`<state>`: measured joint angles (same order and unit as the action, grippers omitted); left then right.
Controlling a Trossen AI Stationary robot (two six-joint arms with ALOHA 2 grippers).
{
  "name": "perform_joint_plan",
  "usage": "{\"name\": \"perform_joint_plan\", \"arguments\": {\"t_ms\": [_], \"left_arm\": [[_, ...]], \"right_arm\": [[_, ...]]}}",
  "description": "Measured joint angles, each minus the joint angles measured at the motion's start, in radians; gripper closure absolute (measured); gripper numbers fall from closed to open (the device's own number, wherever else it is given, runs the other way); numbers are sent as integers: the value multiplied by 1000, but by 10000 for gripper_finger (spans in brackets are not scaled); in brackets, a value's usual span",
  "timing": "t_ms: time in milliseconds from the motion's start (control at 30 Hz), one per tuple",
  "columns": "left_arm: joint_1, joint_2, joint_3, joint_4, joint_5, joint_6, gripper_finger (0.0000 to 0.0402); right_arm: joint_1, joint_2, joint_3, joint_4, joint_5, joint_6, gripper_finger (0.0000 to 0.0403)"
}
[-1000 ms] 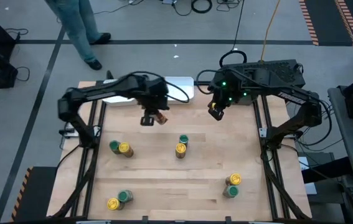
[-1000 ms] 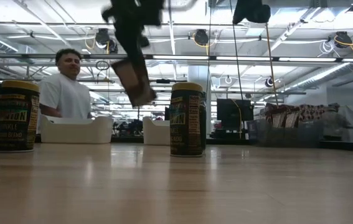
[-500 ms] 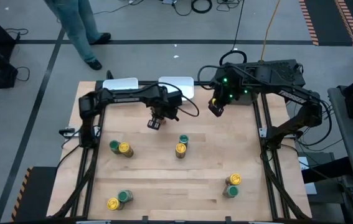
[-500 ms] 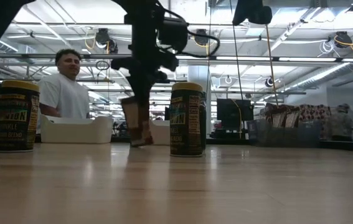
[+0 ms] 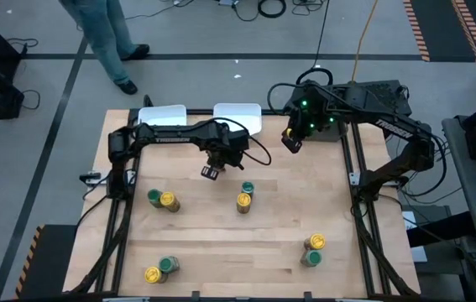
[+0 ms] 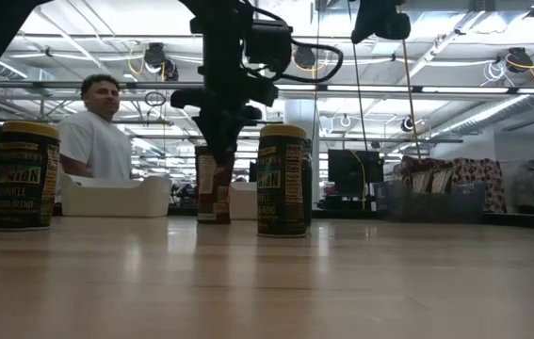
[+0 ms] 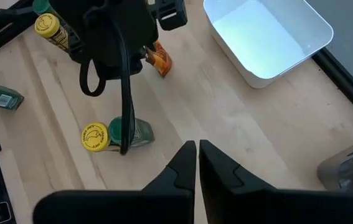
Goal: Sort spices by type
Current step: Put the orange seasoning bag into the black bin
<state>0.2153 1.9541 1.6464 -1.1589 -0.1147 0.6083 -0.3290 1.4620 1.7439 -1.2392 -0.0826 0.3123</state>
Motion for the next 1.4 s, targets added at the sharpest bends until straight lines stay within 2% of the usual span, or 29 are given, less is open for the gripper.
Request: {"name": "perform_joint_plan", "arguments": {"t_ms": [167, 300, 500, 733, 867, 1033, 1233, 1400], "left_arm": [[0, -3, 0, -4, 0, -10, 234], [0, -27, 0, -14, 1, -37, 209], [0, -114, -1, -18, 36, -91, 203], [39, -328, -22, -28, 106, -209, 203], [95, -485, -101, -25, 106, -262, 203], [173, -714, -265, 37, 106, -335, 203], [203, -949, -469, 228, 140, -436, 203], [203, -1052, -552, 299, 167, -498, 203]], "right_arm": [[0, 0, 0, 0, 0, -10, 403], [0, 0, 0, 0, -1, -10, 403], [0, 0, 0, 4, -1, -10, 403], [1, 2, -64, 133, -29, -10, 403], [6, 1, -127, 264, -52, 17, 403], [31, 31, -189, 484, -59, 91, 403], [75, 169, -192, 669, -83, 102, 403], [82, 278, -192, 782, -82, 106, 381]]}}
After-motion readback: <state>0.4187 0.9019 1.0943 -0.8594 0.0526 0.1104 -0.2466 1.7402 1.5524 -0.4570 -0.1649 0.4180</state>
